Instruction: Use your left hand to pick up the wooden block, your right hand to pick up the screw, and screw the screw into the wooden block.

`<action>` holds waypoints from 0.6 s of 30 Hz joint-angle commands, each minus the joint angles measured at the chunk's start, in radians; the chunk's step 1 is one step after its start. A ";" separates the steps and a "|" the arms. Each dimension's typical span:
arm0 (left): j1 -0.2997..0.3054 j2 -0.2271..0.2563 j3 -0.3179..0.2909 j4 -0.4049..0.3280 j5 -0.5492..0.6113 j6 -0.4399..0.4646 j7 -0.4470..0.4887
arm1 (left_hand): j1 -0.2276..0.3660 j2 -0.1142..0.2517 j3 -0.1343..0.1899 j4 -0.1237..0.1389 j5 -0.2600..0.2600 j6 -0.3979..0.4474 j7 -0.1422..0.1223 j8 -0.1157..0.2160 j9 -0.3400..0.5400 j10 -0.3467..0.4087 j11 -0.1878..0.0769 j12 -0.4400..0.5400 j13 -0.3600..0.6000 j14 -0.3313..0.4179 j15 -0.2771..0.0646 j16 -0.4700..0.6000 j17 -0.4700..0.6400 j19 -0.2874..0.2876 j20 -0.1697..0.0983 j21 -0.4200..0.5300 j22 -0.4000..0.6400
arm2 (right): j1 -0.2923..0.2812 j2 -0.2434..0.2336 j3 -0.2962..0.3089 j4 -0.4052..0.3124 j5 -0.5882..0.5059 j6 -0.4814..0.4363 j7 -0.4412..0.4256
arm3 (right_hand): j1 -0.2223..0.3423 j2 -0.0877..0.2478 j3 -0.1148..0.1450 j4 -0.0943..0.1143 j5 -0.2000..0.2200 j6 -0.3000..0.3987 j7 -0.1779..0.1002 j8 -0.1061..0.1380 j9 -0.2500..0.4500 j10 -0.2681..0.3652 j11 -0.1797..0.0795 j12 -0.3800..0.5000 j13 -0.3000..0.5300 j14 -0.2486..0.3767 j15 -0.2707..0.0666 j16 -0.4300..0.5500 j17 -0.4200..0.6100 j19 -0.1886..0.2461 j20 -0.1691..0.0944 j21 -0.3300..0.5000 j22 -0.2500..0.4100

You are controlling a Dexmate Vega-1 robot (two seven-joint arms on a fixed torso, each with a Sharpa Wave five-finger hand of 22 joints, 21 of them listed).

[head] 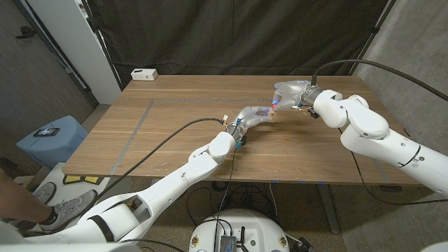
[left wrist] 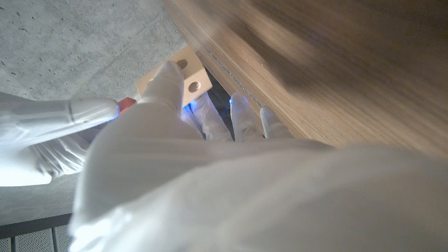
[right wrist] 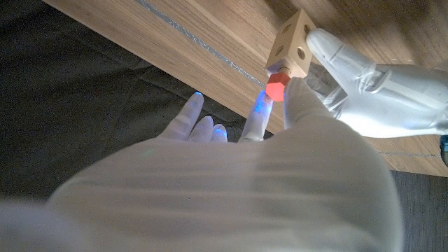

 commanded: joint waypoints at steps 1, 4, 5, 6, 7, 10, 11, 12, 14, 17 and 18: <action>-0.003 0.001 -0.001 0.002 -0.003 0.000 -0.007 | -0.001 0.005 0.004 0.002 0.008 0.005 0.005 0.006 0.002 0.011 -0.001 0.009 0.002 0.009 -0.075 -0.003 0.002 0.009 0.002 0.000 0.004 | -0.006 0.008 0.002 0.017 0.006 0.008 -0.022 | 0.011 -0.001 0.006 0.002 0.000 0.015 0.003 0.011 0.005 0.015 0.001 0.004 0.003 0.011 0.000 0.006 0.004 0.009 -0.001 0.005 0.002; -0.005 0.001 -0.001 0.003 -0.004 0.000 -0.009 | -0.001 0.006 0.004 0.003 0.008 0.005 0.004 0.006 0.002 0.011 -0.001 0.008 0.002 0.009 -0.075 -0.003 0.002 0.009 0.001 0.000 0.004 | -0.004 0.010 0.000 0.020 0.008 0.009 -0.021 | 0.011 -0.001 0.007 0.003 0.000 0.020 0.005 0.015 0.006 0.018 0.002 0.004 0.003 0.013 -0.001 0.007 0.005 0.011 -0.002 0.005 0.002; -0.005 0.001 -0.001 0.003 -0.004 0.001 -0.008 | -0.002 0.006 0.003 0.003 0.007 0.005 0.003 0.006 0.002 0.011 -0.001 0.008 0.002 0.009 -0.075 -0.003 0.002 0.009 0.001 0.000 0.004 | -0.004 0.010 0.000 0.021 0.008 0.010 -0.024 | 0.011 -0.001 0.007 0.003 0.000 0.022 0.008 0.017 0.007 0.019 0.006 0.004 0.003 0.013 -0.001 0.006 0.005 0.010 -0.002 0.004 0.002; -0.006 0.001 -0.001 0.004 -0.004 0.000 -0.009 | -0.001 0.006 0.004 0.003 0.008 0.005 0.003 0.006 0.002 0.011 -0.001 0.008 0.002 0.009 -0.075 -0.003 0.002 0.009 0.002 0.000 0.004 | -0.004 0.011 0.000 0.021 0.011 0.010 -0.024 | 0.010 -0.001 0.007 0.003 0.000 0.023 0.009 0.018 0.008 0.020 0.006 0.004 0.003 0.013 -0.001 0.006 0.005 0.011 -0.002 0.004 0.002; -0.006 0.001 -0.001 0.004 -0.004 0.000 -0.009 | 0.000 0.006 0.004 0.002 0.008 0.006 0.004 0.006 0.002 0.010 -0.001 0.008 0.002 0.009 -0.075 -0.003 0.002 0.010 0.001 0.000 0.004 | -0.004 0.011 0.001 0.022 0.013 0.011 -0.025 | 0.010 -0.001 0.007 0.003 0.000 0.024 0.009 0.019 0.008 0.020 0.005 0.004 0.003 0.014 -0.002 0.006 0.005 0.012 -0.002 0.005 0.002; -0.006 0.000 -0.001 0.006 -0.006 0.000 -0.010 | -0.001 0.006 0.004 0.003 0.008 0.006 0.004 0.007 0.002 0.010 -0.001 0.008 0.001 0.009 -0.075 -0.004 0.002 0.009 0.002 0.000 0.004 | -0.004 0.012 0.000 0.024 0.014 0.009 -0.027 | 0.009 -0.002 0.007 0.005 -0.001 0.029 0.011 0.023 0.010 0.022 0.005 0.003 0.003 0.016 -0.003 0.007 0.006 0.014 -0.003 0.005 0.002; -0.006 0.000 -0.001 0.006 -0.006 0.000 -0.010 | -0.002 0.006 0.004 0.003 0.008 0.005 0.003 0.006 0.002 0.011 -0.001 0.008 0.002 0.009 -0.074 -0.004 0.002 0.009 0.000 0.000 0.004 | -0.004 0.013 0.000 0.025 0.015 0.010 -0.028 | 0.007 -0.002 0.006 0.005 -0.001 0.030 0.012 0.024 0.010 0.023 0.006 0.004 0.003 0.016 -0.003 0.007 0.006 0.015 -0.004 0.005 0.002; -0.007 0.000 0.000 0.007 -0.004 0.000 -0.009 | -0.002 0.006 0.004 0.003 0.008 0.006 0.003 0.006 0.002 0.011 -0.001 0.008 0.002 0.009 -0.074 -0.004 0.002 0.009 0.001 0.000 0.004 | -0.004 0.013 -0.001 0.025 0.015 0.009 -0.030 | 0.007 -0.002 0.006 0.006 -0.001 0.033 0.014 0.025 0.011 0.026 0.007 0.004 0.003 0.017 -0.003 0.007 0.006 0.015 -0.004 0.005 0.002; -0.006 -0.001 -0.001 0.007 -0.006 0.001 -0.010 | -0.002 0.006 0.005 0.003 0.008 0.006 0.003 0.006 0.002 0.011 -0.001 0.008 0.002 0.010 -0.074 -0.004 0.002 0.009 0.000 0.000 0.004 | -0.005 0.014 -0.001 0.026 0.016 0.010 -0.033 | 0.005 -0.002 0.006 0.007 -0.002 0.038 0.016 0.029 0.012 0.030 0.006 0.005 0.003 0.018 -0.004 0.007 0.006 0.018 -0.005 0.005 0.002; -0.007 -0.001 0.000 0.009 -0.006 0.000 -0.010 | -0.002 0.006 0.005 0.003 0.008 0.005 0.004 0.006 0.002 0.011 -0.001 0.008 0.002 0.010 -0.075 -0.004 0.002 0.009 0.001 0.000 0.004 | -0.005 0.015 0.000 0.029 0.021 0.013 -0.039 | 0.000 -0.003 0.005 0.009 -0.003 0.049 0.019 0.037 0.016 0.041 0.009 0.007 0.003 0.021 -0.006 0.007 0.007 0.023 -0.006 0.006 0.002; -0.007 -0.001 0.000 0.010 -0.007 0.000 -0.011 | -0.002 0.006 0.005 0.003 0.008 0.006 0.003 0.006 0.002 0.011 -0.001 0.008 0.002 0.010 -0.076 -0.004 0.002 0.009 0.001 0.000 0.004 | -0.004 0.015 0.000 0.030 0.021 0.013 -0.041 | 0.000 -0.002 0.005 0.010 -0.003 0.051 0.019 0.038 0.016 0.042 0.009 0.007 0.003 0.022 -0.006 0.007 0.007 0.024 -0.007 0.006 0.002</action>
